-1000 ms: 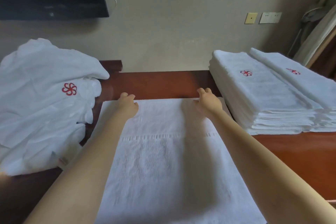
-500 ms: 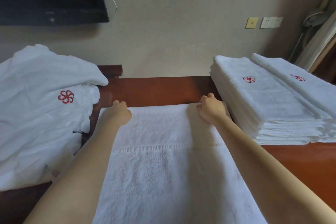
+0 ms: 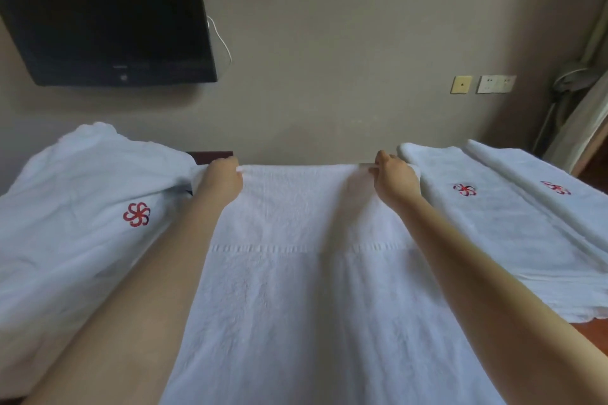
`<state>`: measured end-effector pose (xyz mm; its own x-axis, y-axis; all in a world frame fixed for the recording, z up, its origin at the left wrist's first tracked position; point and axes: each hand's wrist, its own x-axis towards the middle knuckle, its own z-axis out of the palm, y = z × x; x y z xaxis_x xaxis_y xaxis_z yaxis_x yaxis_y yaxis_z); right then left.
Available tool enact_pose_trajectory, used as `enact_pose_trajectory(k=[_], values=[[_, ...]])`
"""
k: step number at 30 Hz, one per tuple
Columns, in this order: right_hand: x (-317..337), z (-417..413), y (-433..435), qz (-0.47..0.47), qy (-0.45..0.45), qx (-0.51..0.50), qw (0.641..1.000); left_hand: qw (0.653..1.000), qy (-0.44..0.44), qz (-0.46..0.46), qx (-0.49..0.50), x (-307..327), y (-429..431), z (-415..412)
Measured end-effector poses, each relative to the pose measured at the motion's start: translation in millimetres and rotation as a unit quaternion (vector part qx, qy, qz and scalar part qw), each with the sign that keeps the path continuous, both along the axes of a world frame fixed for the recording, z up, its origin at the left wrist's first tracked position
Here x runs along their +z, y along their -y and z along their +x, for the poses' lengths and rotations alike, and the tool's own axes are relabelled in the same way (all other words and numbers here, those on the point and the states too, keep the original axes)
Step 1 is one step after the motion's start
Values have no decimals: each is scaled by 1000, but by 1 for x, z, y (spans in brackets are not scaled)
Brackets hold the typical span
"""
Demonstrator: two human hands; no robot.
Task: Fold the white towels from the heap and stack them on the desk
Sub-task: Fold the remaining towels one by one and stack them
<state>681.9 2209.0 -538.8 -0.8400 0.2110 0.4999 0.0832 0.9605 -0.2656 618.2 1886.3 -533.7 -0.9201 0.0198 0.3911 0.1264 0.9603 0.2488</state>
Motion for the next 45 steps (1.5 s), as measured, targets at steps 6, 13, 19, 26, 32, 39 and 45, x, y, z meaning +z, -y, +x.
enact_pose_trajectory(k=[6, 13, 19, 26, 32, 39, 45], values=[[3, -18, -3, -29, -15, 12, 999, 999, -20, 35, -23, 1, -9, -13], [-7, 29, 2, -71, -18, 27, 997, 996, -59, 40, -48, -11, -1, 38], [-20, 100, 15, -109, -68, 24, 991, 990, -84, 94, -57, -29, 7, 105], [-67, 174, 35, -113, -61, -5, 992, 985, -67, 146, -68, -77, 13, 179], [-103, 206, 38, -103, 51, 0, 993, 999, -19, 25, -12, -108, 16, 221], [-100, 210, 42, -86, -41, 24, 995, 999, -40, 34, -3, -108, 15, 224], [-97, 213, 45, -61, -131, 25, 989, 995, -93, 5, 22, -110, 14, 224]])
